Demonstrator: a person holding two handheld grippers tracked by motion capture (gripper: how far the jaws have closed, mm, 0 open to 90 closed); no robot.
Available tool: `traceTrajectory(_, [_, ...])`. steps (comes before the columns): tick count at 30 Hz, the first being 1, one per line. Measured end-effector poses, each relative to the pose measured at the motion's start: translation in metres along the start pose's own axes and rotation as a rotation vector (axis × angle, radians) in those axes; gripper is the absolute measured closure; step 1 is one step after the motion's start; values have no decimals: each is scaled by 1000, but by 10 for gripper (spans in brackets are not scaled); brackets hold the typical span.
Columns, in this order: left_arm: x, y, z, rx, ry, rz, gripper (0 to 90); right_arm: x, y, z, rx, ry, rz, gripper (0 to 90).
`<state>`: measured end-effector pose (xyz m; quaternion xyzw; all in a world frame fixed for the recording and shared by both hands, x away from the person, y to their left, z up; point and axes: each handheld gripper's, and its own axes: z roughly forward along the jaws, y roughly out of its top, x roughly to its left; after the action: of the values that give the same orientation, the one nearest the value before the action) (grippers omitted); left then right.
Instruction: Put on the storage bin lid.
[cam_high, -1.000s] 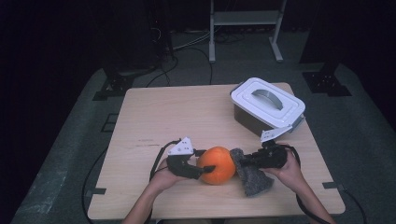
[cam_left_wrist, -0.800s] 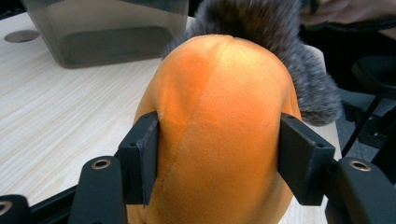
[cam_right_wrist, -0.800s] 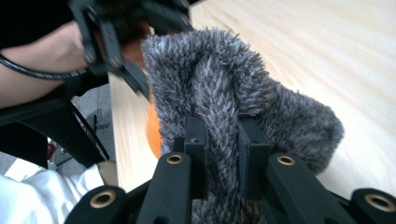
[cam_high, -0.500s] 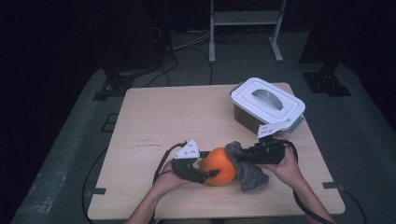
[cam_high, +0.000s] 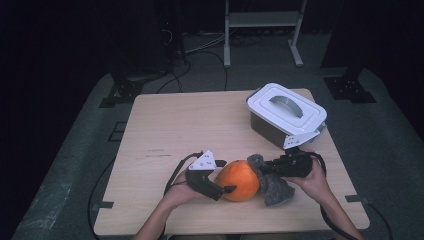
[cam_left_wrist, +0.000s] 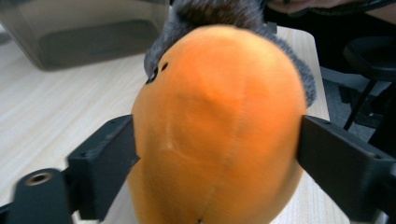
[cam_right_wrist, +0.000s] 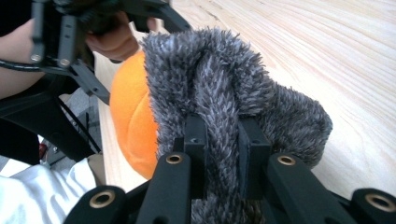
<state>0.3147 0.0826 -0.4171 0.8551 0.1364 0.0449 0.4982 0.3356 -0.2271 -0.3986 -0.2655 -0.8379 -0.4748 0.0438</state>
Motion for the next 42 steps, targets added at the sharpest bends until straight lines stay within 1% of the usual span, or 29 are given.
traceTrajectory(1, [1, -1, 1, 4, -13, -8, 120, 2, 2, -1, 4, 4, -10, 763])
traceTrajectory(2, [0, -3, 2, 2, -28, -11, 162, 5, 5, -2, 5, 3, -19, 764])
traceTrajectory(3, [-1, -3, 2, -4, -30, -2, 267, 12, 12, -4, 0, 7, -44, 765])
traceTrajectory(4, [-3, -2, 3, -7, -19, 11, 267, 12, 12, -4, 0, 7, -44, 765])
traceTrajectory(6, [-9, 3, 5, -4, 1, 37, 345, 22, 25, -6, 5, 20, -80, 765])
traceTrajectory(8, [-15, 9, 8, 4, 24, 57, 382, 35, 39, -5, 25, 19, -128, 765])
traceTrajectory(9, [-19, 11, 10, 12, 41, 77, 392, 41, 46, -3, 38, 21, -151, 765])
traceTrajectory(11, [-22, 12, 11, 16, 56, 87, 415, 55, 59, 6, 82, 15, -200, 765])
traceTrajectory(12, [-23, 13, 10, 18, 64, 92, 426, 55, 59, 6, 82, 15, -200, 765])
traceTrajectory(13, [-23, 13, 8, 18, 74, 94, 426, 56, 61, 10, 104, 6, -209, 765])
traceTrajectory(15, [-22, 12, 5, 15, 84, 93, 445, 52, 59, 14, 118, 4, -197, 765])
traceTrajectory(16, [-21, 12, 3, 16, 91, 94, 445, 45, 54, 14, 96, 15, -171, 765])
traceTrajectory(17, [-20, 11, 2, 11, 94, 87, 445, 45, 54, 14, 96, 15, -171, 765])
traceTrajectory(20, [-16, 10, -2, 7, 100, 67, 445, 34, 45, 8, 68, 20, -133, 765])
traceTrajectory(21, [-15, 10, -3, 3, 100, 57, 445, 32, 43, 6, 62, 12, -128, 765])
traceTrajectory(22, [-15, 10, -4, 4, 101, 56, 445, 28, 39, 1, 56, -1, -110, 764])
traceTrajectory(24, [-14, 11, -6, -4, 110, 48, 445, 27, 37, -1, 53, -3, -105, 764])
traceTrajectory(27, [-13, 12, -9, -4, 130, 52, 444, 25, 34, -2, 58, -11, -100, 763])
traceTrajectory(30, [-12, 14, -13, -4, 152, 57, 443, 23, 33, 3, 49, -9, -93, 763])
traceTrajectory(32, [-13, 14, -15, 6, 169, 65, 440, 21, 34, 7, 47, -11, -90, 762])
traceTrajectory(33, [-13, 13, -14, 11, 168, 69, 435, 20, 34, 9, 53, -12, -88, 762])
traceTrajectory(34, [-13, 12, -14, 21, 156, 70, 414, 18, 32, 15, 77, -18, -84, 762])
traceTrajectory(35, [-13, 10, -13, 26, 145, 67, 398, 16, 30, 18, 83, -14, -79, 762])
traceTrajectory(36, [-14, 9, -12, 30, 136, 69, 398, 16, 30, 18, 83, -14, -79, 762])
traceTrajectory(38, [-13, 10, -12, 32, 109, 72, 352, 14, 25, 20, 85, -2, -64, 761])
traceTrajectory(39, [-12, 11, -14, 24, 109, 83, 335, 13, 23, 20, 80, 3, -62, 761])
traceTrajectory(40, [-11, 12, -16, 15, 104, 83, 324, 13, 19, 19, 78, 4, -59, 760])
traceTrajectory(41, [-10, 13, -17, 4, 97, 72, 316, 12, 18, 18, 79, 6, -54, 760])
traceTrajectory(42, [-9, 14, -18, 4, 97, 71, 304, 12, 15, 17, 82, 9, -49, 759])
